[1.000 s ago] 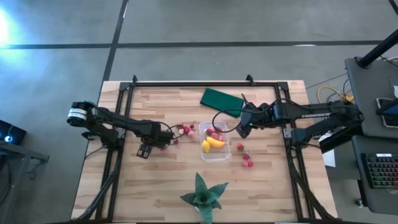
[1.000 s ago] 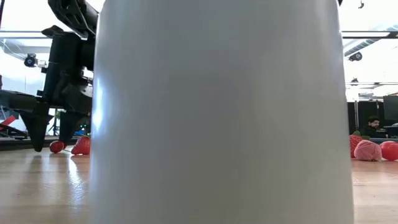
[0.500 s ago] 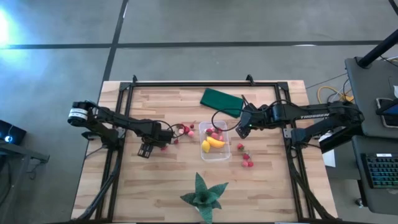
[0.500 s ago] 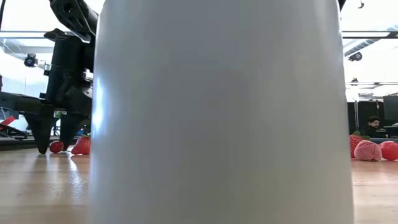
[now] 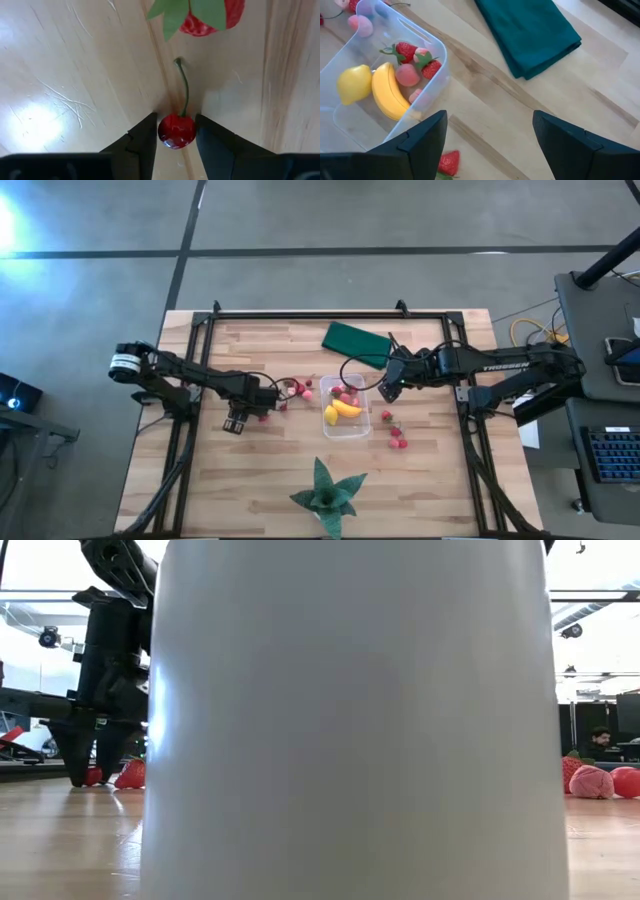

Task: Pick and placing Produce into tupperware
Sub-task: Put the cherry into the transparent bin

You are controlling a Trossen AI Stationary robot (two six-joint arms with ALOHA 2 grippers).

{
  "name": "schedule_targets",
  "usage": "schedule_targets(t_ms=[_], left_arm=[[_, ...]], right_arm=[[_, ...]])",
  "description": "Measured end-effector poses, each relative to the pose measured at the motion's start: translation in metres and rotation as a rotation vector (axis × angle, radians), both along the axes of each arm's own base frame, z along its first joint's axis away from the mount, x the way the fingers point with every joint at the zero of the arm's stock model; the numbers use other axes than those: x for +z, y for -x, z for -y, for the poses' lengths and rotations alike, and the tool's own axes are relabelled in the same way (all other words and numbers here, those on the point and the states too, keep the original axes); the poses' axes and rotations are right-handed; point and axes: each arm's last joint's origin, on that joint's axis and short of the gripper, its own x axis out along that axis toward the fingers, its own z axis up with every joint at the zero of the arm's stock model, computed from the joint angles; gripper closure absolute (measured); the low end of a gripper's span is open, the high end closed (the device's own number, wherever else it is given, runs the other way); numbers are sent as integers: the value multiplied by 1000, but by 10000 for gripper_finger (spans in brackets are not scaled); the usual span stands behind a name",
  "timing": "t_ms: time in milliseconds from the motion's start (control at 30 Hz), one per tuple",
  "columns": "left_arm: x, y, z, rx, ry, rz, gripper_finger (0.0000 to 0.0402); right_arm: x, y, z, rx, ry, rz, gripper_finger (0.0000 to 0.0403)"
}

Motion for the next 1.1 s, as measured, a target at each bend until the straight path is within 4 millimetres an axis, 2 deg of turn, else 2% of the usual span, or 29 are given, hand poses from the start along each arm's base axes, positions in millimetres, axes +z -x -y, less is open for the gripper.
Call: schedule_targets(t_ms=[233,367,467,600,700,800,867,1000,1100], left_arm=[[2,-1,0,0,-7,8,334],[7,-7,-1,4,-41,43,346],[17,-7,-4,-1,-120,29,347],[48,-13,-8,-9,-269,76,348],[78,-23,-9,10,-309,202,348],[108,-37,-12,45,-279,397,348],[126,-50,-15,53,-204,569,349],[151,-79,-22,34,86,928,349],[152,-100,-29,59,206,1040,349]], right_arm=[[0,0,0,-9,-4,4,117],[0,0,0,-13,-5,6,117],[0,0,0,-13,-5,6,119],[0,0,0,-13,-5,7,122],[0,0,0,-13,-5,7,121],[0,0,0,-13,-5,7,120],[0,0,0,-13,-5,8,121],[0,0,0,-13,-5,8,121],[0,0,0,-13,-5,8,120]])
